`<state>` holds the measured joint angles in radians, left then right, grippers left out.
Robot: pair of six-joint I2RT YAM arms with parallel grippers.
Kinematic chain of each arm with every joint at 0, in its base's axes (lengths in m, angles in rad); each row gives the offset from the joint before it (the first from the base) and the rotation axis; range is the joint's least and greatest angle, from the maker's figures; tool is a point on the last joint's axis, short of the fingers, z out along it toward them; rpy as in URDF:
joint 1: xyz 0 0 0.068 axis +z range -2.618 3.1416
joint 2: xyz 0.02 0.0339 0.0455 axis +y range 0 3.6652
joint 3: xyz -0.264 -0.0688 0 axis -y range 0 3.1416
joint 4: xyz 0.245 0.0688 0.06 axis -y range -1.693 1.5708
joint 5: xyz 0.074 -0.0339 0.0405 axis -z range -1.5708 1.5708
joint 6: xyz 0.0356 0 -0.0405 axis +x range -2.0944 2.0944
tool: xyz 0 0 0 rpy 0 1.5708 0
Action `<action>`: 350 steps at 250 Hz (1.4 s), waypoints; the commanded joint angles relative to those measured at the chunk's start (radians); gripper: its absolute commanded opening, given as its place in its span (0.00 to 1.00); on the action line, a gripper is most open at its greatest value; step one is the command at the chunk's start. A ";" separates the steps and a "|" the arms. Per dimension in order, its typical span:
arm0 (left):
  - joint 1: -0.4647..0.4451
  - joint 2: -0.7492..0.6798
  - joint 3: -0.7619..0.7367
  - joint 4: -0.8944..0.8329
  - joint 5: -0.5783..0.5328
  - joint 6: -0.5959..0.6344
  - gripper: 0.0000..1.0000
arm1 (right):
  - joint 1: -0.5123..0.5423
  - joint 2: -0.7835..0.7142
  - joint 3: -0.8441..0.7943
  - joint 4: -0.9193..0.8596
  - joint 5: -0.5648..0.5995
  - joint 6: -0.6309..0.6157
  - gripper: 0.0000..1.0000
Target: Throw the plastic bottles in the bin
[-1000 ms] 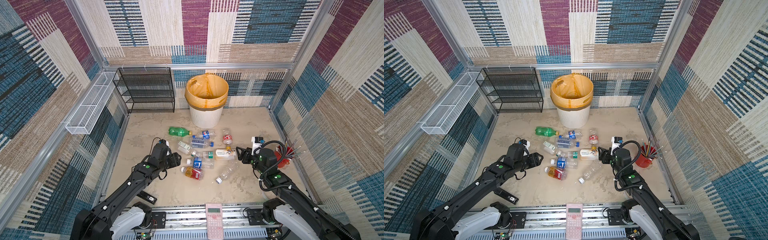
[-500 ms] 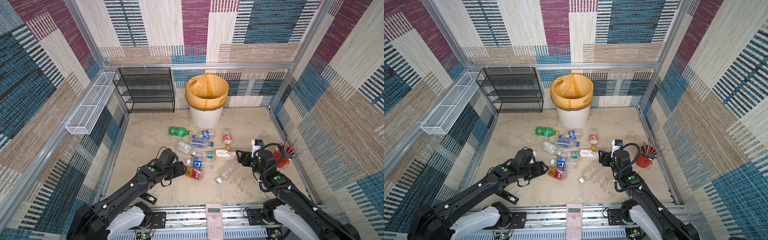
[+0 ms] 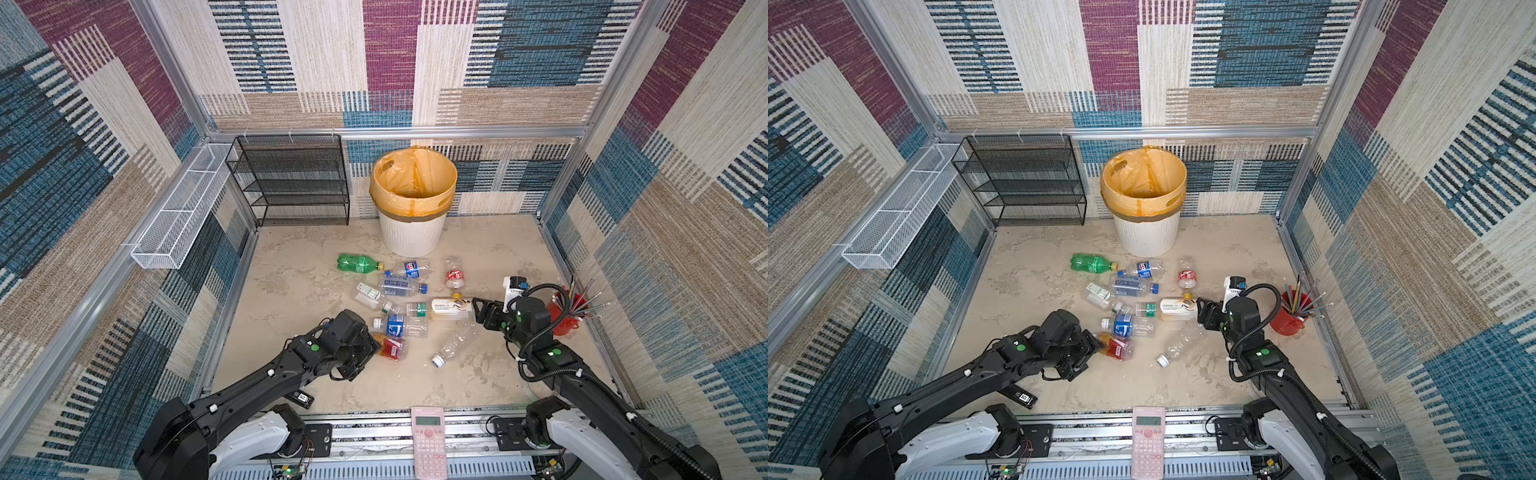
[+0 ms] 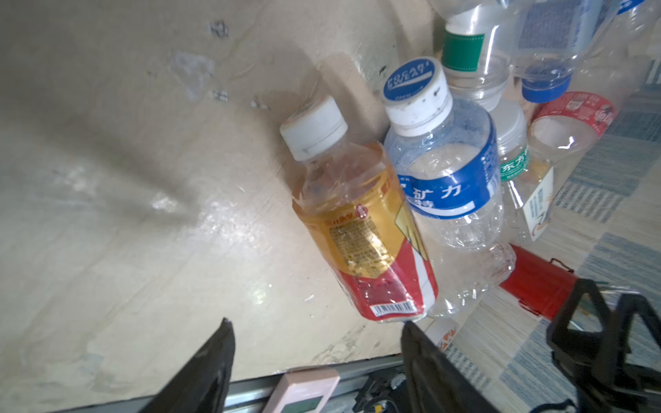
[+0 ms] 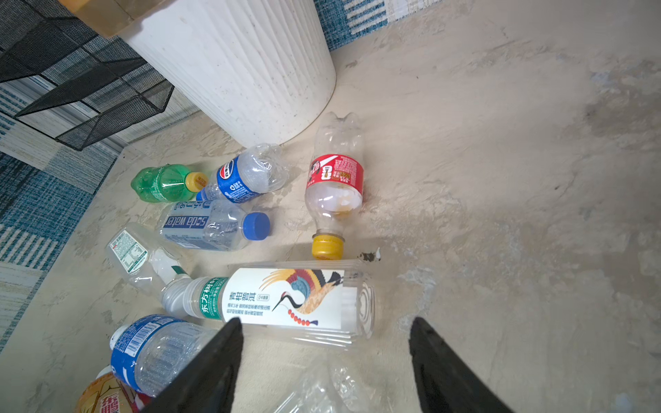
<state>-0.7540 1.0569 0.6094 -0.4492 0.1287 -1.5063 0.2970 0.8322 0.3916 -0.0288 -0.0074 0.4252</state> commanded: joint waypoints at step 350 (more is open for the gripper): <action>-0.071 0.330 -0.063 0.451 -0.074 -0.309 0.52 | 0.001 0.014 0.013 0.009 0.023 -0.046 0.76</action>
<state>-0.8272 1.3987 0.5442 0.0704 0.0639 -1.8812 0.2970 0.8494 0.3992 -0.0273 0.0036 0.3901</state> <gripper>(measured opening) 0.555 0.759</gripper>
